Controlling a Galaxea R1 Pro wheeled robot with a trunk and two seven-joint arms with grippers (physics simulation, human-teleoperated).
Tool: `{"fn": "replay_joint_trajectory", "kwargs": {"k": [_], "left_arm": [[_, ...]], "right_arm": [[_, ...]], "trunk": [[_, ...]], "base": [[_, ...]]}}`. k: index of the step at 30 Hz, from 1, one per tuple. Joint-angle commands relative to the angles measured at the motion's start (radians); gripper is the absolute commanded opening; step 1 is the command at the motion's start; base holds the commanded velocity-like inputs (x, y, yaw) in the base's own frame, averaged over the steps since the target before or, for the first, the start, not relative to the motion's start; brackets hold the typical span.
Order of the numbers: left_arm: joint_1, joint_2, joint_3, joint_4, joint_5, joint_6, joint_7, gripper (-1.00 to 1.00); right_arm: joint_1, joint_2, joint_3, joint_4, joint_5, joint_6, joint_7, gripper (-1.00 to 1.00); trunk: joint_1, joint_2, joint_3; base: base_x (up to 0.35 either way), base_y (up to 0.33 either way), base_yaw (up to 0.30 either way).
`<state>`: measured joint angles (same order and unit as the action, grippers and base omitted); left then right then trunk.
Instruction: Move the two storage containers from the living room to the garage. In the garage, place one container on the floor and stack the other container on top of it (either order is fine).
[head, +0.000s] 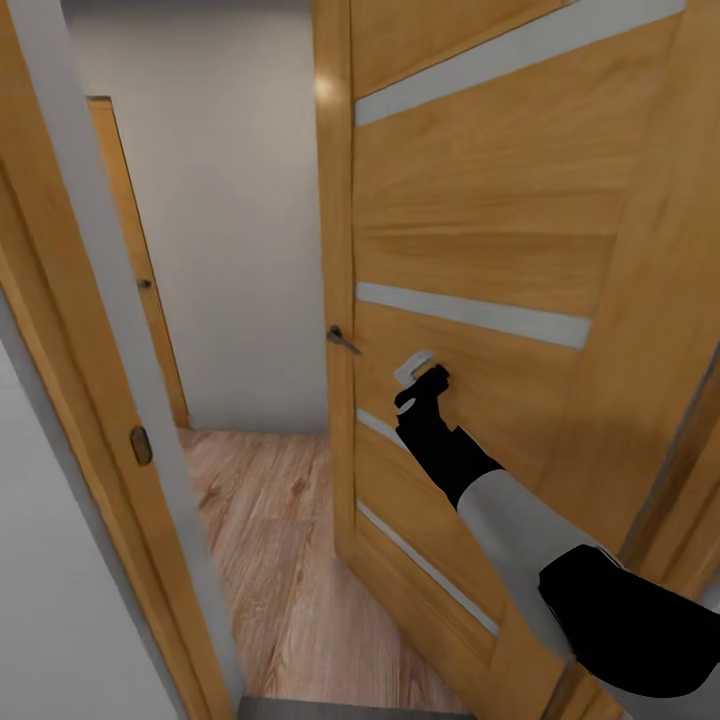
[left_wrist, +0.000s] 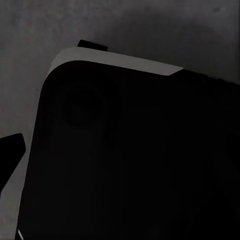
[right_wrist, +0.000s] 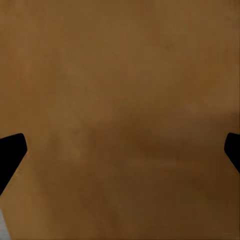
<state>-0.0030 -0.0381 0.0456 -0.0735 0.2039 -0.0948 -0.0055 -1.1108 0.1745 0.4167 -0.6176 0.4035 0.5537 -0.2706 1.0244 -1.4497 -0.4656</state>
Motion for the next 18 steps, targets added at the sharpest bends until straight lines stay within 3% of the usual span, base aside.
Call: {"fn": "replay_joint_trajectory", "kwargs": {"k": [1, 18], "left_arm": [[0.000, 0.000, 0.004, 0.000, 0.003, -0.002, -0.001, 1.00], [0.000, -0.002, 0.005, 0.000, 0.003, -0.002, -0.001, 1.00]], "right_arm": [[-0.001, 0.000, 0.004, -0.001, 0.017, 0.010, -0.004, 1.00], [-0.001, 0.000, 0.006, -0.001, 0.018, 0.044, -0.008, 1.00]], "trunk": [[0.001, 0.000, -0.001], [0.001, 0.000, -0.001]], "base": [[0.306, 0.000, 0.000], [0.288, 0.000, 0.000]]}}
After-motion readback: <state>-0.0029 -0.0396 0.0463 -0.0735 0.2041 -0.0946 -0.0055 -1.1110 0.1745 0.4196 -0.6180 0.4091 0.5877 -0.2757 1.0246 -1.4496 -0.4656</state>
